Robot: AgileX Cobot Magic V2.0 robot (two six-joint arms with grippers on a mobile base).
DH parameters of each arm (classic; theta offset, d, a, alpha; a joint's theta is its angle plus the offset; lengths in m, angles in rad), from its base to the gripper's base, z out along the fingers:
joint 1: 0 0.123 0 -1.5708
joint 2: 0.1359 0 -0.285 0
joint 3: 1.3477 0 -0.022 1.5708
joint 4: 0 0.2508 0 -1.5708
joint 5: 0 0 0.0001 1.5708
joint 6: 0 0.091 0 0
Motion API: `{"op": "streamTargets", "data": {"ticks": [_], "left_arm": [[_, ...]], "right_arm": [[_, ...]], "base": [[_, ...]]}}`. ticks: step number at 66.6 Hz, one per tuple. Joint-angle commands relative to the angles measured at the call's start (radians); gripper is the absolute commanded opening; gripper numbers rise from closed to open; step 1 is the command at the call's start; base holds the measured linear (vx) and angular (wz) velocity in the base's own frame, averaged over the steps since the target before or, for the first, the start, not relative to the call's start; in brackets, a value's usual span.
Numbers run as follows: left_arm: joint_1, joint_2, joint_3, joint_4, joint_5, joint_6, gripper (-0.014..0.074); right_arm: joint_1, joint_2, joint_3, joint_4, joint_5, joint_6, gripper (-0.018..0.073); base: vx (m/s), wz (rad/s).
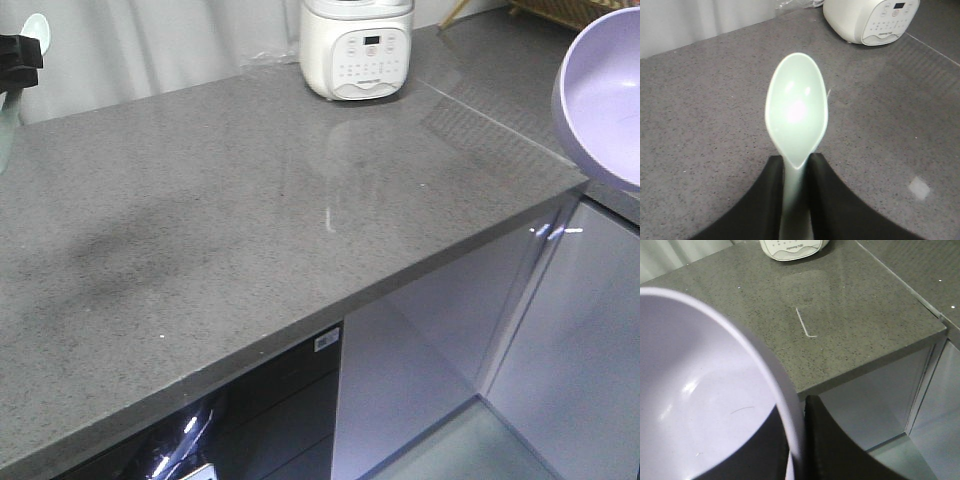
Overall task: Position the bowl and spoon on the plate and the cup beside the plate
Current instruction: 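Turn the base away from the counter while holding spoon and bowl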
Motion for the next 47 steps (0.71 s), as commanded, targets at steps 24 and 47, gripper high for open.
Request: {"op": "streamTargets", "data": {"ticks": [24, 47], "left_arm": [[-0.001, -0.029, -0.027, -0.027, -0.059, 0.001, -0.0007], [-0.001, -0.029, -0.027, -0.027, -0.059, 0.001, -0.0007]], "right_arm": [[-0.003, -0.025, -0.026, 0.049, -0.044, -0.005, -0.0006], [-0.003, -0.025, -0.026, 0.049, -0.044, -0.005, -0.0006]], "base": [[-0.05, -0.29], [-0.03, -0.34]]}}
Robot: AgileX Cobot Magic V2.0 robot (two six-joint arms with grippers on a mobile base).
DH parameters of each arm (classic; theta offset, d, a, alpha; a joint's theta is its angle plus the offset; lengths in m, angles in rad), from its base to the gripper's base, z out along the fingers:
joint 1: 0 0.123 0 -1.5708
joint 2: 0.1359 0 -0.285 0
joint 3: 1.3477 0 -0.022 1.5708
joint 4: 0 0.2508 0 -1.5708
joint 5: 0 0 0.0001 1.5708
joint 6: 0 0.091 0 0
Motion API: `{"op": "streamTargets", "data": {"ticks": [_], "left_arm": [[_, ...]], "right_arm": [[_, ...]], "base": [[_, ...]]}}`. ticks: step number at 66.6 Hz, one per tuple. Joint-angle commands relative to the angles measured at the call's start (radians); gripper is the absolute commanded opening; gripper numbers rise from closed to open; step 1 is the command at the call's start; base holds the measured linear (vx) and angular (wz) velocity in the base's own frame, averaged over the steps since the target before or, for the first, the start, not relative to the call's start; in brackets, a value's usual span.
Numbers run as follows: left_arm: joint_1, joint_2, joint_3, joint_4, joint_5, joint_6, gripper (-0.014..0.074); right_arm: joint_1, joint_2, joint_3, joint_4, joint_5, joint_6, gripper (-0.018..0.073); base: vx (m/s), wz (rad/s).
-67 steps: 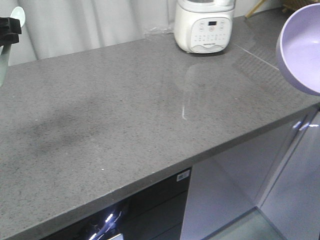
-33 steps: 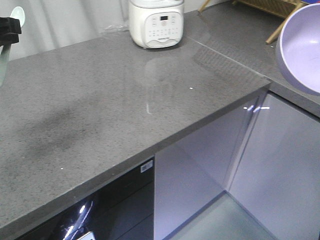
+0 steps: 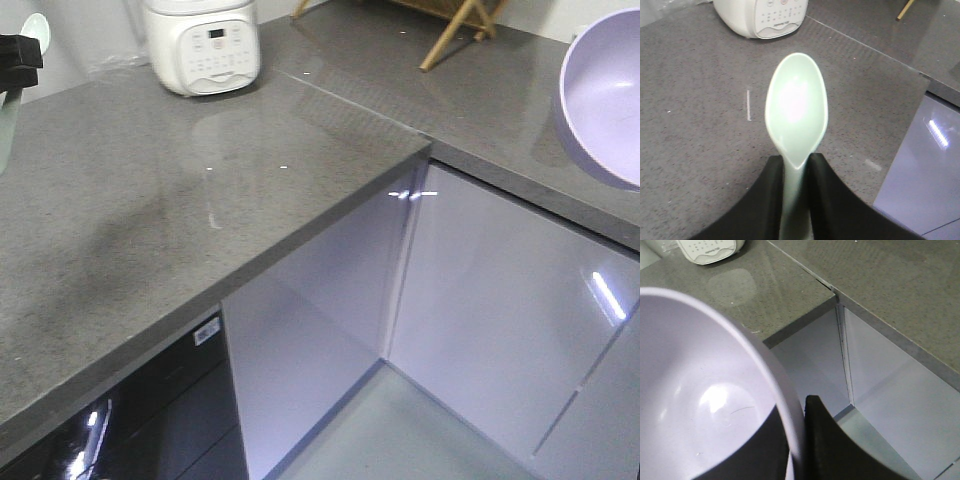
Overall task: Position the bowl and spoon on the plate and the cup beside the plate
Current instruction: 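Turn the base away from the counter while holding spoon and bowl, then drive the base toward the pale blue plate on the far counter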
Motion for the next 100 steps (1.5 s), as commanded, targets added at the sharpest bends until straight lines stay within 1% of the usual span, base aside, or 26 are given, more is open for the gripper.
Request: {"op": "streamTargets", "data": {"ticks": [1, 51, 100], "left_arm": [[-0.001, -0.029, -0.027, -0.027, -0.059, 0.001, -0.0007], [-0.001, -0.029, -0.027, -0.027, -0.059, 0.001, -0.0007], [-0.001, -0.029, -0.027, -0.027, -0.059, 0.001, -0.0007]], "right_arm": [[-0.003, -0.025, -0.026, 0.049, -0.044, -0.005, -0.0006], [-0.003, -0.025, -0.026, 0.049, -0.044, -0.005, -0.0006], [-0.003, -0.025, -0.026, 0.049, -0.044, -0.005, -0.0006]], "base": [[-0.03, -0.38], [-0.02, -0.37], [-0.04, -0.25]]}}
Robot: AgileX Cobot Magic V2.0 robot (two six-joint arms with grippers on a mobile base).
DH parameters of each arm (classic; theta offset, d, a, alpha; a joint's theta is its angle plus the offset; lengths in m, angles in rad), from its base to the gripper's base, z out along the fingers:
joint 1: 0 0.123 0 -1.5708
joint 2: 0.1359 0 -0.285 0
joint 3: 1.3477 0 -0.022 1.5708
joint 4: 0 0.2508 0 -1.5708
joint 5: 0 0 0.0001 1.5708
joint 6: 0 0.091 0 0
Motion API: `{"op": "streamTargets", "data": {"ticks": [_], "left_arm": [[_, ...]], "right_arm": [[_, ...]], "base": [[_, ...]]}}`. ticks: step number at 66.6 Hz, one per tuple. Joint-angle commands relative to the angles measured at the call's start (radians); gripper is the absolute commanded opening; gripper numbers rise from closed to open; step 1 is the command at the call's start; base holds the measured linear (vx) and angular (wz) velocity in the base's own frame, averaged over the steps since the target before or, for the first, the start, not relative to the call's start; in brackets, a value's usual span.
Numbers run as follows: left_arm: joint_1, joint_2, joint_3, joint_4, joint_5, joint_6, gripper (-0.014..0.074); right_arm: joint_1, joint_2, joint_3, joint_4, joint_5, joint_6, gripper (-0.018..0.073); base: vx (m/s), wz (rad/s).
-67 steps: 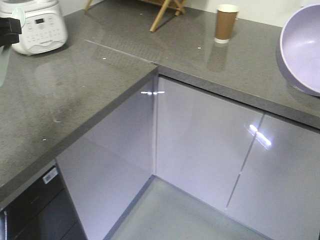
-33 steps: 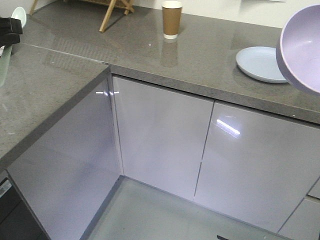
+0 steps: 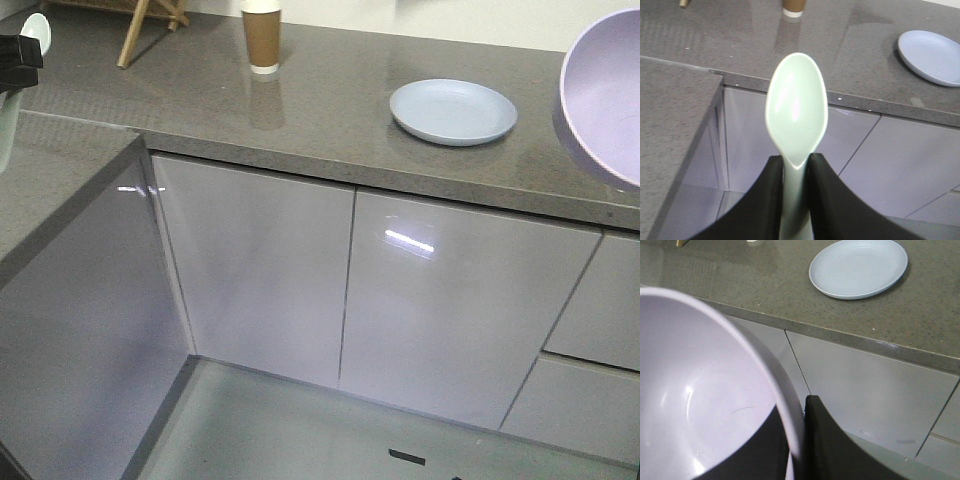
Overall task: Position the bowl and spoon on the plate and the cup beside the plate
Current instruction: 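Drive the base toward the pale blue plate on the far counter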
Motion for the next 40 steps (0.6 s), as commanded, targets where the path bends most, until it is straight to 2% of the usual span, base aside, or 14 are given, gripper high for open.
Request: {"op": "streamTargets", "data": {"ticks": [1, 40], "left_arm": [[-0.001, -0.029, -0.027, -0.027, -0.059, 0.001, -0.0007], [-0.001, -0.029, -0.027, -0.027, -0.059, 0.001, -0.0007]], "right_arm": [[-0.003, -0.025, -0.026, 0.049, -0.044, -0.005, -0.0006], [-0.003, -0.025, -0.026, 0.049, -0.040, -0.005, -0.0006]], "base": [[-0.04, -0.26], [-0.03, -0.23]]}}
